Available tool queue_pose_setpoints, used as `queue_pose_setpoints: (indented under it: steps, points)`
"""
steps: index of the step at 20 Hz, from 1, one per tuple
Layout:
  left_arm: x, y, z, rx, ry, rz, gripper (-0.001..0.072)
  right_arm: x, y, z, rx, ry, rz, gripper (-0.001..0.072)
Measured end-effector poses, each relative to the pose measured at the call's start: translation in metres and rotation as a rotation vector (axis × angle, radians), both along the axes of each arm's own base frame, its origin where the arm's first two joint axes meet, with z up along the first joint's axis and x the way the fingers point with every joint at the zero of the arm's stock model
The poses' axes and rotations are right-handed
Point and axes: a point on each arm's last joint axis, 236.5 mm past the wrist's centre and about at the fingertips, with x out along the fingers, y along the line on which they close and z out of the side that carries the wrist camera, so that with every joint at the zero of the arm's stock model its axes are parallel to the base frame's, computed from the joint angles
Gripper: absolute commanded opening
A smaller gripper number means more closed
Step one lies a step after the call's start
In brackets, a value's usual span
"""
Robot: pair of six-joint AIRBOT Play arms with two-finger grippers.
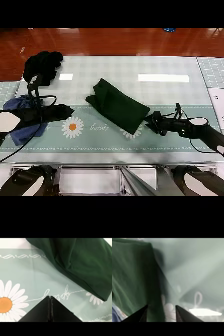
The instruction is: Fold the shirts.
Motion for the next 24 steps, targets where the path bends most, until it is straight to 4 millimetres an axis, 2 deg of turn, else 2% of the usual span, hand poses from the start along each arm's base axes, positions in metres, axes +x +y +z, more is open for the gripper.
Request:
queue_pose_setpoints:
  steps: [4,6,7,9,10,13,16,19,21,24]
  points:
    - [0.0,0.0,-0.004,0.003,0.013,0.0,0.0021,0.017,0.011,0.0,0.032,-0.007,0.027,0.0412]
    - [0.001,0.0,-0.006,0.005,0.02,0.001,0.0021,0.023,0.025,0.0,0.037,-0.012,0.075,0.0399]
    - [0.001,0.0,-0.007,0.005,0.022,0.001,0.0021,0.026,0.034,0.001,0.039,-0.015,0.101,0.0357]
    - [0.002,0.0,-0.008,0.006,0.023,0.003,0.0021,0.032,0.055,0.003,0.042,-0.029,0.162,0.0098]
    - [0.002,0.0,-0.008,0.006,0.024,0.003,0.0021,0.036,0.065,0.008,0.046,-0.047,0.191,0.0026]
    - [0.002,0.0,-0.009,0.006,0.026,0.003,0.0021,0.047,0.097,0.032,0.06,-0.138,0.302,0.0026]
    - [0.002,0.0,-0.009,0.006,0.027,0.003,0.0021,0.072,0.118,0.076,0.071,-0.268,0.394,0.0026]
    - [0.002,0.0,-0.009,0.006,0.027,0.003,0.0021,0.107,0.128,0.142,0.039,-0.418,0.462,0.0026]
    - [0.002,0.0,-0.009,0.007,0.028,0.002,0.0021,0.131,0.123,0.19,-0.013,-0.516,0.483,0.0026]
    - [0.002,0.0,-0.01,0.007,0.029,0.001,0.0021,0.159,0.097,0.261,-0.098,-0.649,0.479,0.0026]
